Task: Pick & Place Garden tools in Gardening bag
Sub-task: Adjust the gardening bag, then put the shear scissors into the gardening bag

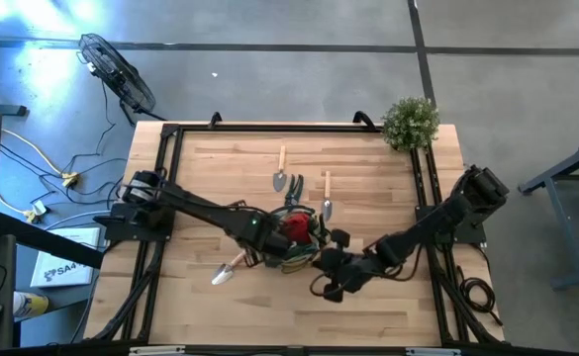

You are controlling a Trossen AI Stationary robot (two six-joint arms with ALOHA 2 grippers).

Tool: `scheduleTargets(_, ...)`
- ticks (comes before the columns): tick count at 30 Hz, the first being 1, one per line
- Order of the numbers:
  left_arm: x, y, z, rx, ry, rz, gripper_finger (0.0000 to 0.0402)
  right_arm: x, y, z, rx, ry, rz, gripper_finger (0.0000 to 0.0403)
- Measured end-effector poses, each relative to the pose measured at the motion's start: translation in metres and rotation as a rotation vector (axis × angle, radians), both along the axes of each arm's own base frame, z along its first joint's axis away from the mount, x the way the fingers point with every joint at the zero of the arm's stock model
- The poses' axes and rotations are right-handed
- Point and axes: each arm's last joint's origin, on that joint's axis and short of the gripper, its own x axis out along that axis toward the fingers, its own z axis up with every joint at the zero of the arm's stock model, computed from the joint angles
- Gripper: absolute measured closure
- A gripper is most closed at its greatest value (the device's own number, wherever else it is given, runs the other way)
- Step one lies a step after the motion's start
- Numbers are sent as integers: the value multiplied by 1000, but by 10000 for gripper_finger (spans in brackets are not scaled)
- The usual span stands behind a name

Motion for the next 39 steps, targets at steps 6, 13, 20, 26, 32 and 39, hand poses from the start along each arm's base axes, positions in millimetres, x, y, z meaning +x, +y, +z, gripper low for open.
scheduleTargets(6,19,-5,-15,-124,-178,-139,402,-4,-10,-5,-54,49,-121,400)
scheduleTargets(13,29,-19,-13,-265,-284,-179,402,-10,-21,-9,-132,77,-254,400)
scheduleTargets(20,38,-43,-8,-382,-426,-253,402,-20,-34,-12,-179,113,-410,400)
scheduleTargets(26,26,-55,-10,-372,-352,-258,402,-46,-29,8,-194,78,-464,400)
scheduleTargets(32,-2,-46,3,-133,-149,-155,402,-80,-3,36,-71,-3,-358,400)
scheduleTargets(39,-20,-25,34,141,-71,-127,402,-103,29,52,76,-88,-210,400)
